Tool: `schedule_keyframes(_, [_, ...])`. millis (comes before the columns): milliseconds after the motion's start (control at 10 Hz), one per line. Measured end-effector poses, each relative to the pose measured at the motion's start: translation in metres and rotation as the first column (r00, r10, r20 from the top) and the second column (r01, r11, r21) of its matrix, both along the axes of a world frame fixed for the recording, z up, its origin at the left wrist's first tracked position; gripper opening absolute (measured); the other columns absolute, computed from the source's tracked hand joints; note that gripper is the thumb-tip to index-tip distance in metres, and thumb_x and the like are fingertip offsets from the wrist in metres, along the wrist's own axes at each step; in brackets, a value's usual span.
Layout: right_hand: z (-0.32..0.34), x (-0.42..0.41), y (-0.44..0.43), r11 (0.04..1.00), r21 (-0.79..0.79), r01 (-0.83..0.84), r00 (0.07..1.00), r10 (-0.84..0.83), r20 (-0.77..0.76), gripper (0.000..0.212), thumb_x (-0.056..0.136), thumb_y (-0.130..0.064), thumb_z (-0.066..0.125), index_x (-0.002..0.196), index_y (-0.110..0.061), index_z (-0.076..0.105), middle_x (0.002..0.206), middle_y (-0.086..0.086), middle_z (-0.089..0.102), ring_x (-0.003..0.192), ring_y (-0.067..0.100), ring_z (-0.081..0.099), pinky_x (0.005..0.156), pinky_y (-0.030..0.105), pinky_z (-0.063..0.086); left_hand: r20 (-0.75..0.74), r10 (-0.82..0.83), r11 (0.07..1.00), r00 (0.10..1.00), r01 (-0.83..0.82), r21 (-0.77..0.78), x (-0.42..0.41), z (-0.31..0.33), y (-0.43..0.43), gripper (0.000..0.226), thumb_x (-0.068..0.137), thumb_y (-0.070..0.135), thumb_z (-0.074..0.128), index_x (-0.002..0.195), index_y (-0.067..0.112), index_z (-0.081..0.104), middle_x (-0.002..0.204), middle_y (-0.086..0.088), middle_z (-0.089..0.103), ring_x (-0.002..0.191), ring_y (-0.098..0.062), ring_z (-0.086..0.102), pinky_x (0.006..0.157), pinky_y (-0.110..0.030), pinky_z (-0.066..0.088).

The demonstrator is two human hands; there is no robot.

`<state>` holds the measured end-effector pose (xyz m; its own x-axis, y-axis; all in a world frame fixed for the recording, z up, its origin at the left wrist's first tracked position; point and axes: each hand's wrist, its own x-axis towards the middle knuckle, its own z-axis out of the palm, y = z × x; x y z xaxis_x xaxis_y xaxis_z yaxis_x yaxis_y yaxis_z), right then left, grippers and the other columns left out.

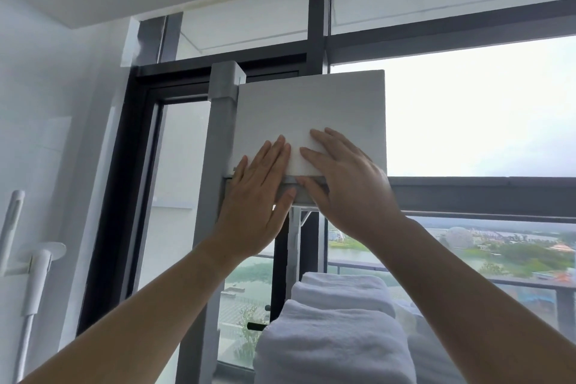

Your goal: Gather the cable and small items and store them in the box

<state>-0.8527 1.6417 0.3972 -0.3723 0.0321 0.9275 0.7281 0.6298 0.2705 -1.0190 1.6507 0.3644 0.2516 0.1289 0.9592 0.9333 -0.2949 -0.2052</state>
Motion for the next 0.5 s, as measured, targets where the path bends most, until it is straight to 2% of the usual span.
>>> schedule_keyframes(100, [-0.005,0.014,-0.004,0.999,0.033,-0.006,1.0,0.006,-0.027,0.035,0.084,-0.033,0.063,0.116,-0.018,0.061,0.131,0.004,0.054,0.123,0.023,0.047,0.094,0.042,0.044,0.07,-0.05,0.999,0.996,0.049,0.021,0.012,0.001,-0.008,0.055,0.095,0.041,0.022,0.145,0.018,0.02,0.153,0.0,0.023,0.142,-0.012,0.015,0.116,-0.043,0.012])
schedule_keyframes(300, [-0.019,0.047,-0.018,0.996,0.049,-0.068,0.996,0.071,-0.055,0.035,0.079,-0.028,0.069,0.111,-0.018,0.063,0.123,0.004,0.058,0.114,0.022,0.053,0.089,0.04,0.046,0.117,-0.069,0.998,0.991,0.066,0.024,0.049,-0.002,-0.035,0.046,0.095,0.032,0.033,0.138,0.016,0.036,0.145,-0.001,0.039,0.134,-0.014,0.033,0.11,-0.047,0.029])
schedule_keyframes(500, [-0.047,0.078,-0.041,0.966,0.018,-0.258,0.963,0.258,-0.082,0.033,0.079,-0.029,0.07,0.11,-0.019,0.063,0.116,0.002,0.059,0.103,0.02,0.058,0.082,0.037,0.052,0.079,0.011,1.0,0.997,-0.012,0.004,0.08,-0.035,-0.074,0.043,0.093,0.035,0.037,0.13,0.015,0.044,0.136,-0.004,0.05,0.126,-0.018,0.044,0.105,-0.028,0.029])
